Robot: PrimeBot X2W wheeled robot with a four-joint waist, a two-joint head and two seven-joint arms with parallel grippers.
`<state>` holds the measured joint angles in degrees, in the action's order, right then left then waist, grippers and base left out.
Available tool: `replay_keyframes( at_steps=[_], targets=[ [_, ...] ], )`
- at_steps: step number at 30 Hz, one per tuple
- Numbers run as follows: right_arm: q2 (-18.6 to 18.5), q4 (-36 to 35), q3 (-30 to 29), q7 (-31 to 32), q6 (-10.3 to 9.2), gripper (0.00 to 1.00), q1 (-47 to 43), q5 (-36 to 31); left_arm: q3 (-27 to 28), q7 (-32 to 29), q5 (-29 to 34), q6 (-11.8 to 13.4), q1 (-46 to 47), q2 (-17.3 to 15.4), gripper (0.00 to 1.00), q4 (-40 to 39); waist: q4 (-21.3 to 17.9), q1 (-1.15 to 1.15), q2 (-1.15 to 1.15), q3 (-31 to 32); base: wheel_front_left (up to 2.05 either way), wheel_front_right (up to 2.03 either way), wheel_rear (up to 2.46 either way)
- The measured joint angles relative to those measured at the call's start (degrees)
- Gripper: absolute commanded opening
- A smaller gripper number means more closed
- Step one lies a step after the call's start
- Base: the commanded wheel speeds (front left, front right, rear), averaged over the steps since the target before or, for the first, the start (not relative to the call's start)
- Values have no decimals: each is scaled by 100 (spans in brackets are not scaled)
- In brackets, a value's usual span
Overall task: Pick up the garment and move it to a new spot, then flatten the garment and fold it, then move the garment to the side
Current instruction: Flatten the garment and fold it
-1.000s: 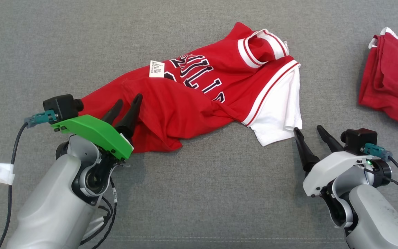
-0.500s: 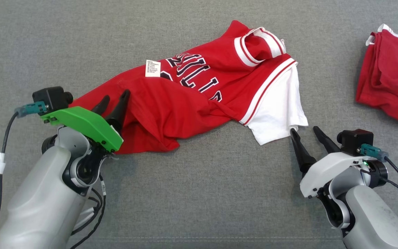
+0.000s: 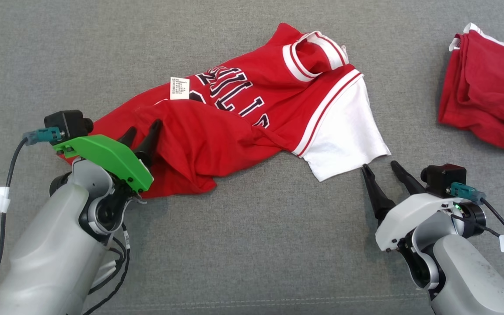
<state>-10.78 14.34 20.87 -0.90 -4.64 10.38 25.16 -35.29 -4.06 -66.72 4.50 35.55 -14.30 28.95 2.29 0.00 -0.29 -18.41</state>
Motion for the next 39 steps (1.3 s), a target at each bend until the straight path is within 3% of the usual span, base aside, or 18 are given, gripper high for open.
replay_keyframes(
  at_steps=[4,5,7,8,10,15,36,37,38,39],
  targets=[
    [-3,9,-8,0,0,100,9,0,-3,0,2,-78,127,21,100,51,-23,0,0,-14,0,0,0],
    [-2,10,-8,0,0,98,13,0,-3,1,2,-107,161,23,65,65,-29,0,0,-16,0,0,0],
    [0,14,-7,0,0,95,21,0,-8,1,19,-155,207,26,9,103,-41,0,0,-20,0,0,0],
    [1,18,-7,0,0,94,29,0,-10,2,30,-177,214,30,0,131,-46,0,0,-22,0,0,0],
    [2,30,-10,-2,0,93,32,0,-22,2,34,-208,214,37,0,182,-54,0,0,-24,0,0,0],
    [0,71,-38,-7,0,100,79,1,-25,16,44,-302,233,38,0,247,-53,0,0,-23,0,0,0],
    [-260,331,-377,-41,-2,98,261,30,-192,474,345,-728,353,102,0,-179,411,0,0,95,0,0,0],
    [-271,414,-368,4,3,84,299,58,-207,532,345,-759,341,111,0,-247,465,0,0,115,0,0,0],
    [-265,453,-377,24,8,40,309,115,-209,558,346,-761,329,111,0,-305,491,0,0,124,0,0,0],
    [-260,483,-377,31,14,19,314,169,-205,568,346,-765,313,107,0,-369,517,0,0,135,0,0,0]
  ],
)
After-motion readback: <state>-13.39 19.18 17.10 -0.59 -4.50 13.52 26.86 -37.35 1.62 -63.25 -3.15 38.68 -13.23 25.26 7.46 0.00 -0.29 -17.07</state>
